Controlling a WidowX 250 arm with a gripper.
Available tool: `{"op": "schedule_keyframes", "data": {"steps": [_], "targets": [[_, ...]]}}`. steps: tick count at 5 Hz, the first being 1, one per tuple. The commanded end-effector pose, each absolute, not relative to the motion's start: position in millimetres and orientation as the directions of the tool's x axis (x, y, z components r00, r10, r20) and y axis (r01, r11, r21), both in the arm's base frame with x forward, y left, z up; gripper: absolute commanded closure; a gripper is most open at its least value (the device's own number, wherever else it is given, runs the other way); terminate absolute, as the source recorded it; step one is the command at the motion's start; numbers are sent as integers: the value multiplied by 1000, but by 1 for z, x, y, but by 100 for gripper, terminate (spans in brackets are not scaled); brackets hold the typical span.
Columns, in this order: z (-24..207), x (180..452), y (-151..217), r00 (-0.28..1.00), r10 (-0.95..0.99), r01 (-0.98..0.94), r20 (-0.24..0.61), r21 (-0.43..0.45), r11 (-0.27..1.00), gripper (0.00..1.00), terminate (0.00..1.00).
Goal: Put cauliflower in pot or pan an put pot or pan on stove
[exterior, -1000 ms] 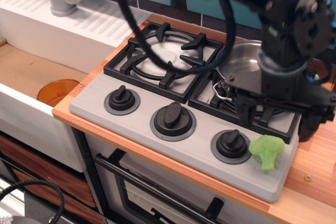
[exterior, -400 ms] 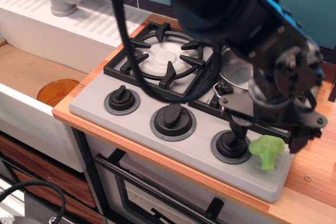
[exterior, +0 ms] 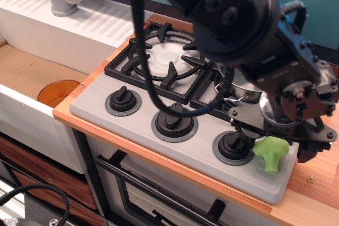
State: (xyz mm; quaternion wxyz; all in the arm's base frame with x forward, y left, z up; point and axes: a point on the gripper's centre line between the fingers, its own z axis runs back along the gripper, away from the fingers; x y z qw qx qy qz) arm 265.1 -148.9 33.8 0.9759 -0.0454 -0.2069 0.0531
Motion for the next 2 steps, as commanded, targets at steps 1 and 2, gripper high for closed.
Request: {"op": "schedule_keyframes", "data": {"steps": [1, 2], "targets": [[40, 271, -157, 897, 133, -87, 421, -126, 988, 100, 0], [44, 272, -159, 901, 138, -91, 410, -134, 987, 100, 0]]}}
